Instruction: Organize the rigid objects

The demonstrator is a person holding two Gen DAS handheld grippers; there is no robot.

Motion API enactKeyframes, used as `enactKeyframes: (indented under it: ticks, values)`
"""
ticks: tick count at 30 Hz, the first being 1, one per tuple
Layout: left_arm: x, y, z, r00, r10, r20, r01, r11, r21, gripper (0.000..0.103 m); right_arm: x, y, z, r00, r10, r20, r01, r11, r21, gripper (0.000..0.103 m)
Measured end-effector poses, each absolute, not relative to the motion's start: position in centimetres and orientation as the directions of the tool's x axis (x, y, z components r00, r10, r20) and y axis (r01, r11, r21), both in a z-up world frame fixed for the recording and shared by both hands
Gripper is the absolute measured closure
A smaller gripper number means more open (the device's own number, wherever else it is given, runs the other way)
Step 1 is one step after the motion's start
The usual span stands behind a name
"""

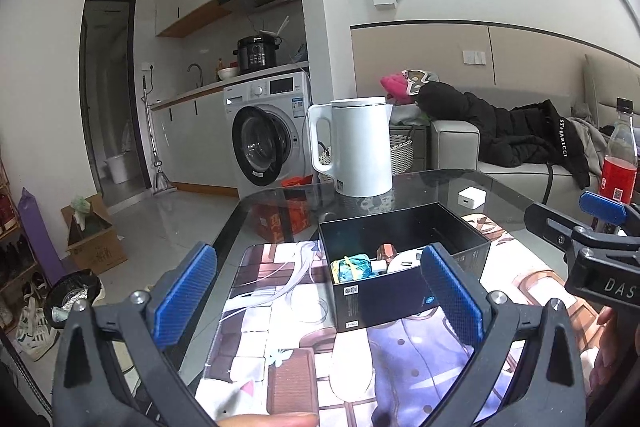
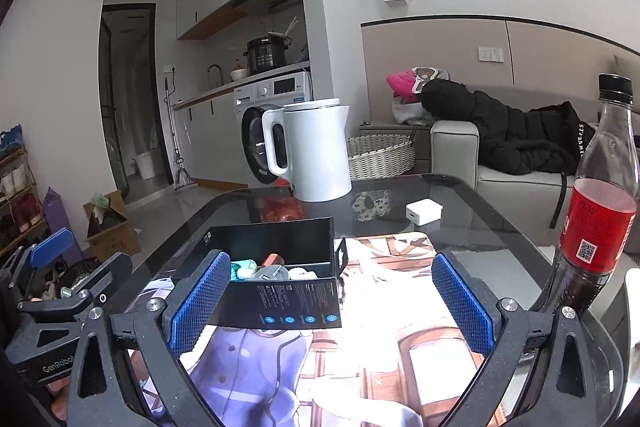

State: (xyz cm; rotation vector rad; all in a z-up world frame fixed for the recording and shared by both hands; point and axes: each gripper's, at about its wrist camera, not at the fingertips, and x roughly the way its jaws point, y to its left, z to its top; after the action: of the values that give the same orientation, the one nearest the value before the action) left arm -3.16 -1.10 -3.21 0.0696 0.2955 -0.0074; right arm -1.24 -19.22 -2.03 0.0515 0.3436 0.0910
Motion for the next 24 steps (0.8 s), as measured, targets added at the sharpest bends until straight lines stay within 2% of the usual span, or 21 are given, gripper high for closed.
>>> enactKeyframes:
  ticks: [24]
  values:
    - [-3.34, -1.04, -2.87, 0.958, 0.0, -0.287, 0.017, 0.998, 0.056, 0.0, -1.32, -19.13, -2.29, 0.933, 0.104, -0.345, -0.087, 0.994, 0.064, 0.001]
